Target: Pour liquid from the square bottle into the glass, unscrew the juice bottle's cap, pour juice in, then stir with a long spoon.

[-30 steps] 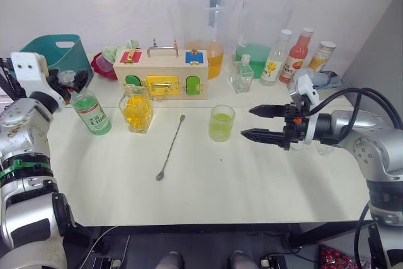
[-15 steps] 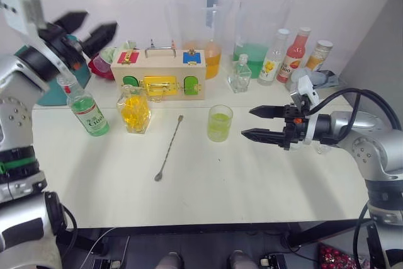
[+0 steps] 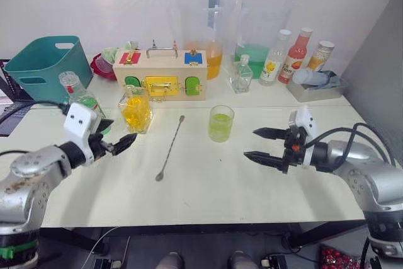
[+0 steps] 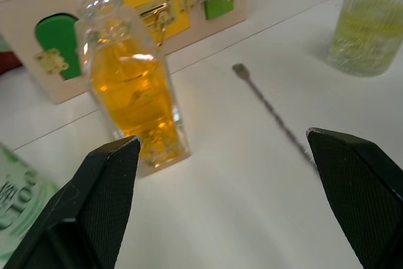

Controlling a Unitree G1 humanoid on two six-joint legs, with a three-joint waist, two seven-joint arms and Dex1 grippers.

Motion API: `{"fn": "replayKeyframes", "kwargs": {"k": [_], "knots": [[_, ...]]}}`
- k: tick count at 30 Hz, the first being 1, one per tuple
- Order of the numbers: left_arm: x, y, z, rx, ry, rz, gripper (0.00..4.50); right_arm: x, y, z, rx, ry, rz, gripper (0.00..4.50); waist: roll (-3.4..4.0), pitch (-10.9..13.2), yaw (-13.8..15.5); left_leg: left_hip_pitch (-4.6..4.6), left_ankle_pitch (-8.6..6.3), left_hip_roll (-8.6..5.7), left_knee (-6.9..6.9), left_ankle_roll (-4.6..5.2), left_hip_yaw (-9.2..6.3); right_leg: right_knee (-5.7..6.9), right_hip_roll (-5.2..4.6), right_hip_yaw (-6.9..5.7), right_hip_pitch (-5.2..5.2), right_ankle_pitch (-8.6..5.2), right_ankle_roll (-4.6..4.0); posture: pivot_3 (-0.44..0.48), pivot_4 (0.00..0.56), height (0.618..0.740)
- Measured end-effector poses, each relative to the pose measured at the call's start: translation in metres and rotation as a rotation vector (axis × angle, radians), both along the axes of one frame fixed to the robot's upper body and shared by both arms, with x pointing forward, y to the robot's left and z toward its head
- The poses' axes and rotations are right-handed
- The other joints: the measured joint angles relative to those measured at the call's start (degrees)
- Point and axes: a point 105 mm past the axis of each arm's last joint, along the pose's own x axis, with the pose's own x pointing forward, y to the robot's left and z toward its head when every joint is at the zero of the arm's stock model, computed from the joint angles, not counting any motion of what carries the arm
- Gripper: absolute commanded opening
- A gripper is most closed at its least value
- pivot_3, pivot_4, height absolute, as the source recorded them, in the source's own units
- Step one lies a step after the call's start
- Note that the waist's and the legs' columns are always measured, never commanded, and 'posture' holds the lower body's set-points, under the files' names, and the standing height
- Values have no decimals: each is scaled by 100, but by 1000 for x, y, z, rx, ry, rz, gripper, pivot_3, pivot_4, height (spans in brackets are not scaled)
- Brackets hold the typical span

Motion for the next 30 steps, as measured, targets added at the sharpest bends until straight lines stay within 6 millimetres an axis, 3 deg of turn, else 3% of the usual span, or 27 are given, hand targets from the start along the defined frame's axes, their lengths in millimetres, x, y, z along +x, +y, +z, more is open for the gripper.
{"fn": "replayKeyframes", "kwargs": {"k": [3, 6, 12, 20, 26, 30], "knots": [[-11, 15, -34, -5, 47, 49, 4463, -4, -19, -7, 33, 14, -50, 4500, 0, 0, 66, 6, 1, 15, -18, -1, 15, -25, 7, -1, 2, 5, -8, 0, 150, 740], [-24, 27, -59, 16, 99, 58, 4463, -16, -37, -28, 11, 62, -63, 4500, 0, -1, 113, 13, 1, 21, -25, -1, 21, -38, 12, -3, 12, 6, -10, 0, 150, 740], [-39, 60, -91, -63, 217, 123, 4463, -29, -82, -54, 19, 122, -190, 4500, 1, -2, 103, 70, 0, 46, -50, -1, 36, -85, 27, -7, 71, 7, -11, 0, 150, 740], [-40, 65, -88, -57, 188, 133, 4463, -37, -109, -69, 21, 142, -287, 4500, 3, -3, 79, 103, -2, 66, -65, -1, 42, -109, 40, -9, 105, 10, -17, 0, 150, 740], [-33, 50, -79, -55, 163, 92, 4463, -35, -109, -69, 44, 152, -296, 4500, 4, -3, 85, 103, -2, 65, -65, -2, 42, -109, 39, -7, 106, 10, -17, 0, 150, 740], [-24, 35, -68, -51, 143, 72, 4463, -29, -102, -53, 56, 137, -272, 4500, 5, -4, 85, 101, -2, 65, -64, -1, 41, -109, 39, -7, 104, 10, -17, 0, 150, 740]]}}
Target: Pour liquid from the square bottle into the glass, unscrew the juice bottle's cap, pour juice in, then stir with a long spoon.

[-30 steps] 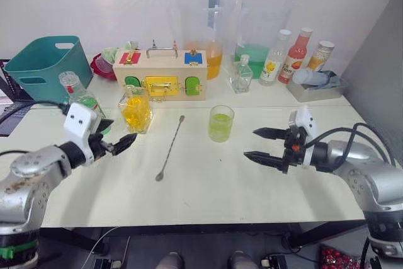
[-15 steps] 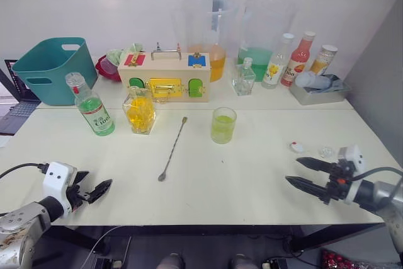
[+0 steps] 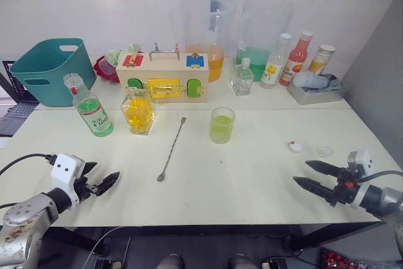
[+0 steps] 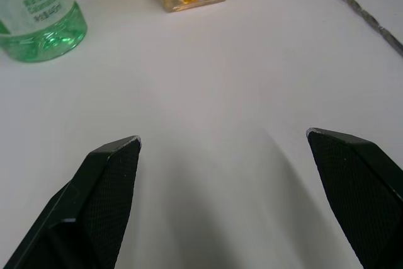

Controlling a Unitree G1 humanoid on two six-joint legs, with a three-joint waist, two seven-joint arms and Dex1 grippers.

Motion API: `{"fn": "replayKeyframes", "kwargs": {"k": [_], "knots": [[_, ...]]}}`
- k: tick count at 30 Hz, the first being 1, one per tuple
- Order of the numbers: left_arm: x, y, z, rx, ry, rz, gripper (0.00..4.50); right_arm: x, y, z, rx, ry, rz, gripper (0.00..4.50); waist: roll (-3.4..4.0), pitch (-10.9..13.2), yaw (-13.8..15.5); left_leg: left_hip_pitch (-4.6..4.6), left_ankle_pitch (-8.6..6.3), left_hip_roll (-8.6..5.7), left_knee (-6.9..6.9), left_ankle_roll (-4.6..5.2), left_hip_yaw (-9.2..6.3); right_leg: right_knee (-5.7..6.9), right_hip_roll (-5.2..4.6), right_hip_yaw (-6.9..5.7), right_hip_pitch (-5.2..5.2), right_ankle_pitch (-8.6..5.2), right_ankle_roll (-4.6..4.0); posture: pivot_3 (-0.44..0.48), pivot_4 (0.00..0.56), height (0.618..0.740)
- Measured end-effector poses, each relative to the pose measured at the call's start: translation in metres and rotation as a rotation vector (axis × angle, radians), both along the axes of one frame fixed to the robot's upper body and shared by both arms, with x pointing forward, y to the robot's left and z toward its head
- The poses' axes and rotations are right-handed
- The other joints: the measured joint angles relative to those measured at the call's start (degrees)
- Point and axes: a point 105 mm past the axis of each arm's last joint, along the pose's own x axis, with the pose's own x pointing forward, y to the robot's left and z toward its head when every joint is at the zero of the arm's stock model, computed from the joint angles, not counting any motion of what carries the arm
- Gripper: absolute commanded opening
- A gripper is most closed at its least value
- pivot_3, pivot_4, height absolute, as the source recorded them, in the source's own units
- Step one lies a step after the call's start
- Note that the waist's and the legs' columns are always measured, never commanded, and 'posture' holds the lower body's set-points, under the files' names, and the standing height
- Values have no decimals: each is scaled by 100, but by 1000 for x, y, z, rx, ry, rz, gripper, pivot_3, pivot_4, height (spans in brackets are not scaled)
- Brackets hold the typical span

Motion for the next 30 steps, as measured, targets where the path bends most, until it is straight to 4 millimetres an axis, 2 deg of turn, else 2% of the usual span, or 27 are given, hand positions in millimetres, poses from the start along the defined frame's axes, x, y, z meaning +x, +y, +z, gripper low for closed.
{"fn": "replayKeyframes", "kwargs": {"k": [3, 7, 12, 18, 24, 27, 28, 30], "knots": [[6, -17, 7, -12, -18, -3, 4463, 4, 10, 16, -3, -4, 48, 4500, 0, 0, -5, -1, 0, 0, 0, 0, 0, -1, 0, 0, 0, 0, 0, 0, 150, 740], [10, -58, 4, -32, -8, -53, 4463, 2, 51, 39, -26, -11, 240, 4500, -1, -1, -5, -5, -1, 2, 0, -1, -2, -3, 6, -3, -1, 0, 1, 0, 150, 740], [11, -85, -2, -55, 25, -52, 4463, -4, 81, 54, -15, -6, 378, 4500, -1, -1, 17, -11, -3, -1, 1, -1, -3, -5, 5, -3, -4, 0, 1, 0, 150, 740], [21, -119, 0, -94, 50, -16, 4463, -10, 92, 54, -52, 11, 435, 4500, -2, -1, 112, -16, -3, -9, 8, -1, -2, -13, 3, -3, -1, 5, 10, 0, 150, 740], [36, -137, -16, -163, 116, 60, 4463, -10, 93, 53, -60, 8, 432, 4500, -3, -1, 127, -15, -3, -15, 8, -1, 1, -12, 7, -3, -2, 6, 9, 0, 150, 740], [49, -145, -17, -160, 109, 85, 4463, -10, 95, 53, -68, 4, 431, 4500, -1, -3, 146, -11, -3, -17, 11, -2, 0, -12, 6, -3, 4, 6, 9, 0, 150, 740], [53, -147, -18, -143, 99, 86, 3928, -10, 95, 53, -77, -1, 427, 4500, -2, -4, 149, -10, -3, -19, 11, -2, 1, -13, 6, -3, 7, 6, 9, 0, 150, 740], [59, -150, -21, -108, 88, 92, 3403, -8, 94, 52, -101, -8, 404, 4500, 1, -7, 155, -8, -3, -21, 11, -2, 0, -15, 4, -3, 10, 6, 10, 0, 150, 740]]}}
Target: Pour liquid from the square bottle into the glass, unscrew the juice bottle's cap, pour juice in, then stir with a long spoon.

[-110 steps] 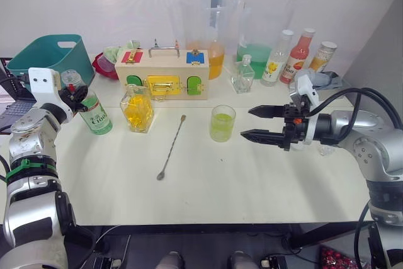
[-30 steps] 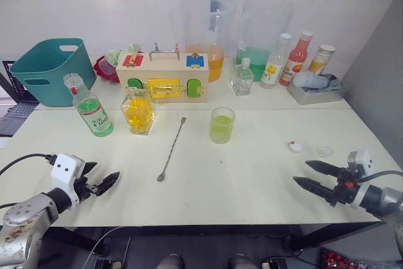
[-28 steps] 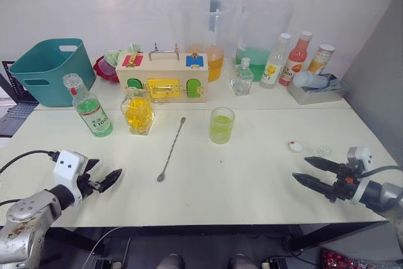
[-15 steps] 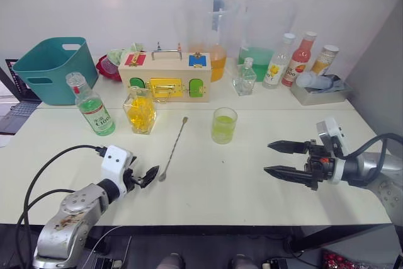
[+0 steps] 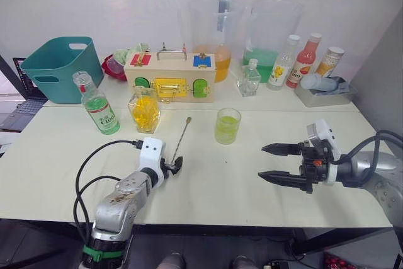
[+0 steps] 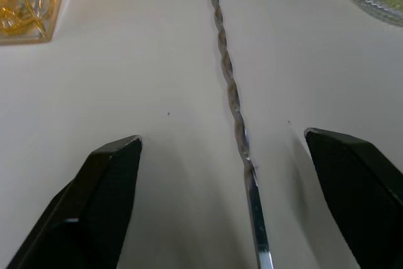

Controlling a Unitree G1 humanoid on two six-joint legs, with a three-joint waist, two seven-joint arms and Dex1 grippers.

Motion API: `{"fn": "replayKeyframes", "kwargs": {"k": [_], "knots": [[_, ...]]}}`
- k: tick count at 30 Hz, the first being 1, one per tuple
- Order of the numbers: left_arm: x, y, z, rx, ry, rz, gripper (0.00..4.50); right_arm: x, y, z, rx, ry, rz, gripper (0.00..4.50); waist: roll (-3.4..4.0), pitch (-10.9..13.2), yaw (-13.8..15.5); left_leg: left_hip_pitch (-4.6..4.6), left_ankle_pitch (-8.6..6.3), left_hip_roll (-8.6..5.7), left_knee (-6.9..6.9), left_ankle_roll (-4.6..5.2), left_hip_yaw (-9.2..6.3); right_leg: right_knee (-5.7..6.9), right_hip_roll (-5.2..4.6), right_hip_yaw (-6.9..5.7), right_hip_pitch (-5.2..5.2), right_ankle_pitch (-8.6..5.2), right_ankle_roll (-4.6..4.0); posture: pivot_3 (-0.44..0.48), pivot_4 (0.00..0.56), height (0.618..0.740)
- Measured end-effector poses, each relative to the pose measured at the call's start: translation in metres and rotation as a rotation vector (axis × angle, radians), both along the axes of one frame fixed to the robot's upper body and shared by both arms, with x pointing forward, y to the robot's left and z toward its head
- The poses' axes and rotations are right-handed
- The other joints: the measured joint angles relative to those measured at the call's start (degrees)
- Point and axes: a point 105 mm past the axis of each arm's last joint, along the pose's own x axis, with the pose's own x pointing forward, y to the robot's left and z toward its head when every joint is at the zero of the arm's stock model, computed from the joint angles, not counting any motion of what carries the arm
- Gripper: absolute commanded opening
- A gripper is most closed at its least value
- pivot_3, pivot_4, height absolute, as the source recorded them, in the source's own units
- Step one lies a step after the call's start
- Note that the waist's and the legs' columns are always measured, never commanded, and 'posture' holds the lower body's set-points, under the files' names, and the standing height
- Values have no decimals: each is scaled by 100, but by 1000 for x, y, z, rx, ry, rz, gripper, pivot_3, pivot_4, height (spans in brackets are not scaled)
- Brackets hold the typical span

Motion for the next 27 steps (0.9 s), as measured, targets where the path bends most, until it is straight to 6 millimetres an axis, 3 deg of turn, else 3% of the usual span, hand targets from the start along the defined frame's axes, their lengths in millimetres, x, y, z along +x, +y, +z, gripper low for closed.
{"fn": "replayKeyframes", "kwargs": {"k": [10, 18, 27], "knots": [[4, 15, -4, 106, -24, 23, 56, 1, 0, 0, -16, -8, -10, 4500, 18, -14, -8, 3, -1, -2, -1, 1, 0, -4, -3, -1, 5, 0, 2, 0, 150, 740], [-11, 36, -1, 159, -49, -60, 20, 5, -2, -5, -46, -20, -23, 4500, 21, -16, -123, 1, -1, 14, -9, 1, 2, 0, 9, 0, -9, 1, -1, 0, 150, 740], [-44, 45, 3, 263, -54, -378, 20, 7, -2, -11, -59, -18, -27, 4500, 22, -14, -135, -8, -1, 20, -9, 1, 0, -8, 9, 0, -13, 2, -3, 0, 150, 740]]}}
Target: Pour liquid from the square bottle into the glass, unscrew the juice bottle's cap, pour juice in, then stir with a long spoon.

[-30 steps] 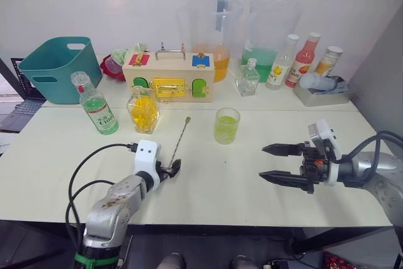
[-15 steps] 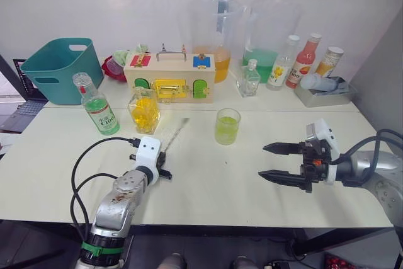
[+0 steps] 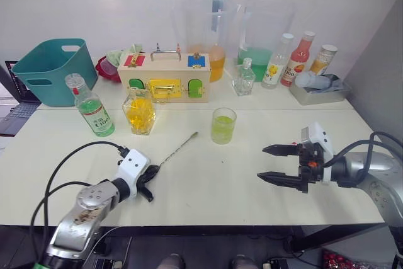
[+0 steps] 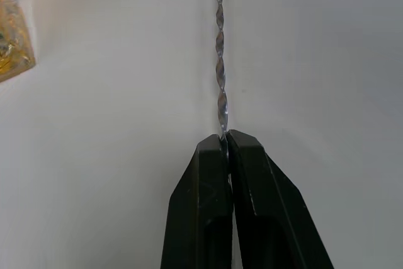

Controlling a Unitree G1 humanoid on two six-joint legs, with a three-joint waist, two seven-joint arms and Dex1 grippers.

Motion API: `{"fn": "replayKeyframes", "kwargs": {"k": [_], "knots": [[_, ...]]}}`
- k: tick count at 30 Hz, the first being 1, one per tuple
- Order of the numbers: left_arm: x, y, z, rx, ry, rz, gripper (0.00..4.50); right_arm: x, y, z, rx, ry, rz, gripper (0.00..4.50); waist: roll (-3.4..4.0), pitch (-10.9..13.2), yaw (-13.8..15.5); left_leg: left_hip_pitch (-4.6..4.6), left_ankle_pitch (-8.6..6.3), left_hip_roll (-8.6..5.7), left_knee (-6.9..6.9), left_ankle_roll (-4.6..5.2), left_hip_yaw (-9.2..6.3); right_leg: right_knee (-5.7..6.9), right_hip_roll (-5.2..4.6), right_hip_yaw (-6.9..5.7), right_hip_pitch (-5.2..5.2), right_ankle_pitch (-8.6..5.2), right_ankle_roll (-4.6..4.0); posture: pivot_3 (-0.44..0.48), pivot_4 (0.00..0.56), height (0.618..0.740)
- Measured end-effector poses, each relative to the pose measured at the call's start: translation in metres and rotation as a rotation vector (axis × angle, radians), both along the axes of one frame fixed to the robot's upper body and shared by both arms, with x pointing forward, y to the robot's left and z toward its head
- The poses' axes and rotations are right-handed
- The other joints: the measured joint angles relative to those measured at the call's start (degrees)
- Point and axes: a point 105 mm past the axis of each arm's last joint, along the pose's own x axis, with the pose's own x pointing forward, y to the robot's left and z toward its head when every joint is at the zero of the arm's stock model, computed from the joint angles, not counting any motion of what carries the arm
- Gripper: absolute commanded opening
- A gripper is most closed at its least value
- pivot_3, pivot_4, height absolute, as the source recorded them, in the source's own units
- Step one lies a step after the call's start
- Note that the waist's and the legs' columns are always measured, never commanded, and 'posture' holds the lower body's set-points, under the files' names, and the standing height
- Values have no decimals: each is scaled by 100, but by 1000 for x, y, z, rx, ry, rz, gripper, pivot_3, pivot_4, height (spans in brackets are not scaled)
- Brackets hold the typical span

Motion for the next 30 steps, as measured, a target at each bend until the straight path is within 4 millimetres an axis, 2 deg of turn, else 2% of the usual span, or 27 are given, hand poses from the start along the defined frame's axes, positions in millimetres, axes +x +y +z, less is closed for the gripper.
{"fn": "replayKeyframes", "kwargs": {"k": [4, 8, 12, 17, 20, 25, 30], "knots": [[-5, -3, 0, 25, 4, -97, 20, 1, 1, -2, 10, 2, -9, 4500, 0, 0, 18, -2, 0, 3, -1, 0, -1, -9, -1, -1, 2, 1, 0, 0, 150, 740], [4, 3, -6, 81, 5, -103, 20, 2, 0, -5, 4, -1, -36, 4500, 0, 0, 23, -2, 0, 0, -2, 1, -1, -12, 1, -3, 1, 3, -2, 0, 150, 740], [3, 7, -4, 129, 3, -132, 1259, 3, 0, -4, -6, -20, -52, 4500, 1, 0, -2, -1, -1, 3, -5, 1, -1, -13, 1, -2, 1, 3, -2, 0, 150, 740], [-4, 8, -3, 102, 46, -180, 2927, 4, 0, -4, -7, -27, -63, 4500, 1, 0, -12, -1, -1, 4, -7, 2, -2, -15, 1, -3, 0, 3, -2, 0, 150, 740], [-4, 11, 1, 71, 130, -202, 2927, 4, 1, -3, -8, -35, -68, 4500, 2, 1, -11, -2, -1, 4, -7, 2, -2, -16, 2, -4, 1, 3, -2, 0, 150, 740], [9, 10, 23, 42, 178, -215, 2927, 5, 5, -2, 10, -48, -74, 4500, -4, 4, -13, -4, -2, -1, -7, 4, -3, -22, 3, -6, 2, 6, 3, 0, 150, 740], [5, 1, 12, 118, 246, -316, 2927, 6, 7, -2, 24, -57, -86, 4500, -3, 4, -46, -4, -7, 6, -9, 10, -1, -23, 11, -3, -3, 8, -2, 0, 150, 740]]}}
